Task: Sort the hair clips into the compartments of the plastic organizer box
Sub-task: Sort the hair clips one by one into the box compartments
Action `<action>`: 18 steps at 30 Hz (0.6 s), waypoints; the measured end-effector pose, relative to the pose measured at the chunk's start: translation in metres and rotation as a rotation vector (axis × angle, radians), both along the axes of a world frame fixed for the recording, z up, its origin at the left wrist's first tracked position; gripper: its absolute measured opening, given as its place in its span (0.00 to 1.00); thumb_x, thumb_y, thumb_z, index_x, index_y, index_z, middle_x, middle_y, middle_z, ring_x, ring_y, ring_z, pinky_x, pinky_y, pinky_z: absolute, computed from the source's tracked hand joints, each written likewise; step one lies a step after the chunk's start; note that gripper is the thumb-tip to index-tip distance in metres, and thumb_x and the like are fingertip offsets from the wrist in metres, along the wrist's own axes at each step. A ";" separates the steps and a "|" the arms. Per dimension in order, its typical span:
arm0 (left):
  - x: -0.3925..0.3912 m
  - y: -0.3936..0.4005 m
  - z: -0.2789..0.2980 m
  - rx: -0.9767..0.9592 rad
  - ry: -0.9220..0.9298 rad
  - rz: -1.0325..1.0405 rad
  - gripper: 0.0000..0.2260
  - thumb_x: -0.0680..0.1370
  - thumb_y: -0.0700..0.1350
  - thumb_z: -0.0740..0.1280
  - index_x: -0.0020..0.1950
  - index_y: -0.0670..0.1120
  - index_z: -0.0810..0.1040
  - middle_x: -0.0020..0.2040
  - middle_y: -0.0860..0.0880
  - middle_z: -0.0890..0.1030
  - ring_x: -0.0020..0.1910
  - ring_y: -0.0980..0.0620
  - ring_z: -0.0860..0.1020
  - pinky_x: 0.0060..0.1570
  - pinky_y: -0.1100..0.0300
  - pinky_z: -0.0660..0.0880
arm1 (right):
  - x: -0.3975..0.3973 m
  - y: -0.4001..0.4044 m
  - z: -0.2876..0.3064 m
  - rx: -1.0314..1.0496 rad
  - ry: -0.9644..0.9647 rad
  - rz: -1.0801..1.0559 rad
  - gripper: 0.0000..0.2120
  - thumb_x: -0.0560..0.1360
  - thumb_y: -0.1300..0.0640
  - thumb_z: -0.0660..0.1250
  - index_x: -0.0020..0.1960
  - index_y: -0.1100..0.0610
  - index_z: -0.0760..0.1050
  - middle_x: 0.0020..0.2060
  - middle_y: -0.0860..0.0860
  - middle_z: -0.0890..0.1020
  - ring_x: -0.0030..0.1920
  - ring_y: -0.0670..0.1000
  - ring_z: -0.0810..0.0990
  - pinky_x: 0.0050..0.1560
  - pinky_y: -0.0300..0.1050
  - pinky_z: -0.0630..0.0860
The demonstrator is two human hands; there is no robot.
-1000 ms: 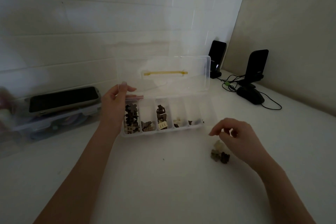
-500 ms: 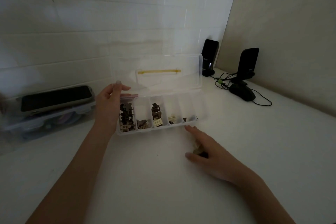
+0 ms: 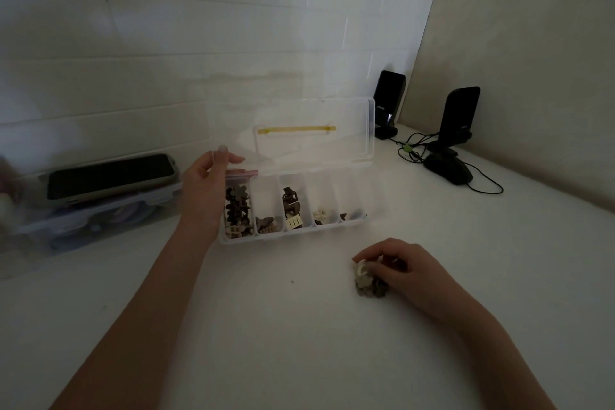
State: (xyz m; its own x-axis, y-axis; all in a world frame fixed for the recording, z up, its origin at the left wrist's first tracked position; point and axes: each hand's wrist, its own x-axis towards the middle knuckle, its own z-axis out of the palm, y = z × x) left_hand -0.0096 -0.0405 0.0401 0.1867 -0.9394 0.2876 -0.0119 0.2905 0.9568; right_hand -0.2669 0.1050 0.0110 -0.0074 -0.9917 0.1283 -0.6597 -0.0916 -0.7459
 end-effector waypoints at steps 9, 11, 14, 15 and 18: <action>0.000 -0.002 -0.001 -0.016 0.015 0.000 0.15 0.81 0.52 0.60 0.37 0.53 0.79 0.43 0.52 0.81 0.47 0.47 0.79 0.58 0.44 0.75 | 0.006 0.004 0.000 -0.054 -0.041 -0.029 0.07 0.73 0.61 0.69 0.40 0.49 0.78 0.33 0.46 0.80 0.30 0.45 0.74 0.36 0.37 0.72; 0.000 -0.002 -0.001 -0.026 0.016 -0.002 0.15 0.81 0.52 0.59 0.37 0.52 0.79 0.42 0.53 0.81 0.45 0.49 0.79 0.57 0.45 0.75 | 0.008 0.005 0.001 -0.079 -0.084 -0.033 0.07 0.74 0.61 0.68 0.41 0.50 0.77 0.37 0.49 0.83 0.31 0.53 0.76 0.36 0.42 0.74; -0.001 -0.001 -0.001 -0.041 0.005 -0.006 0.15 0.81 0.52 0.59 0.37 0.53 0.79 0.40 0.56 0.81 0.41 0.54 0.79 0.55 0.47 0.75 | 0.008 0.005 0.003 -0.115 -0.082 -0.026 0.07 0.73 0.61 0.68 0.41 0.50 0.77 0.39 0.50 0.84 0.32 0.52 0.77 0.34 0.40 0.74; -0.001 -0.001 0.000 -0.045 0.001 -0.007 0.15 0.81 0.52 0.59 0.37 0.53 0.79 0.39 0.57 0.81 0.40 0.56 0.79 0.53 0.48 0.76 | 0.009 0.005 0.003 -0.130 -0.075 -0.026 0.07 0.73 0.61 0.69 0.41 0.50 0.77 0.39 0.50 0.84 0.33 0.51 0.78 0.35 0.39 0.74; -0.003 0.001 0.002 -0.061 0.021 -0.016 0.15 0.81 0.51 0.59 0.38 0.51 0.78 0.36 0.58 0.82 0.34 0.63 0.80 0.45 0.55 0.76 | 0.012 0.007 0.006 -0.190 -0.122 -0.021 0.09 0.71 0.64 0.70 0.40 0.51 0.78 0.40 0.48 0.84 0.37 0.47 0.79 0.39 0.39 0.76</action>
State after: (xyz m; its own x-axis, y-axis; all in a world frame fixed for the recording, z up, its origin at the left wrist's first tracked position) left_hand -0.0122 -0.0391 0.0420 0.1778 -0.9231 0.3411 0.0128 0.3487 0.9371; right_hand -0.2553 0.1117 0.0173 -0.0550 -0.9492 0.3099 -0.5689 -0.2253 -0.7910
